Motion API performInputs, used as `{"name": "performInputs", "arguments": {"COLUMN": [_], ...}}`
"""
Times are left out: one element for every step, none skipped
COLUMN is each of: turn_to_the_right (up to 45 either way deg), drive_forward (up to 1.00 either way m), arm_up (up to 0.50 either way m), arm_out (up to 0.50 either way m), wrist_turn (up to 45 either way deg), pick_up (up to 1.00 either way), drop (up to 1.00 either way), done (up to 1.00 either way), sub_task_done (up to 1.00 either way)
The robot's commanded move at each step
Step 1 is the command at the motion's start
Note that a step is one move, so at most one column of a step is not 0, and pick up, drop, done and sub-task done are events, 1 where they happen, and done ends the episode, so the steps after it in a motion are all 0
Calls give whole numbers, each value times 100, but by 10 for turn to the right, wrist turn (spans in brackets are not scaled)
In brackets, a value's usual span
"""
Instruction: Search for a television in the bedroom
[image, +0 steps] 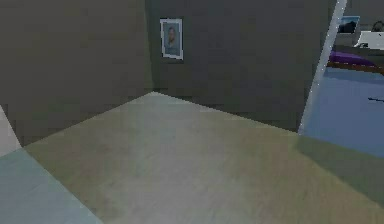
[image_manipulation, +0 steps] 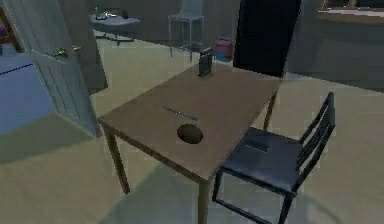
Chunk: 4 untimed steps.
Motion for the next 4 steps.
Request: {"name": "performInputs", "arguments": {"turn_to_the_right": [0,300,0,0], "drive_forward": [5,0,100,100], "arm_up": [0,0,0,0], "arm_out": [0,0,0,0], "wrist_turn": [0,0,0,0], "pick_up": [0,0,0,0], "drop": [0,0,0,0], "done": [0,0,0,0], "sub_task_done": [0,0,0,0]}}
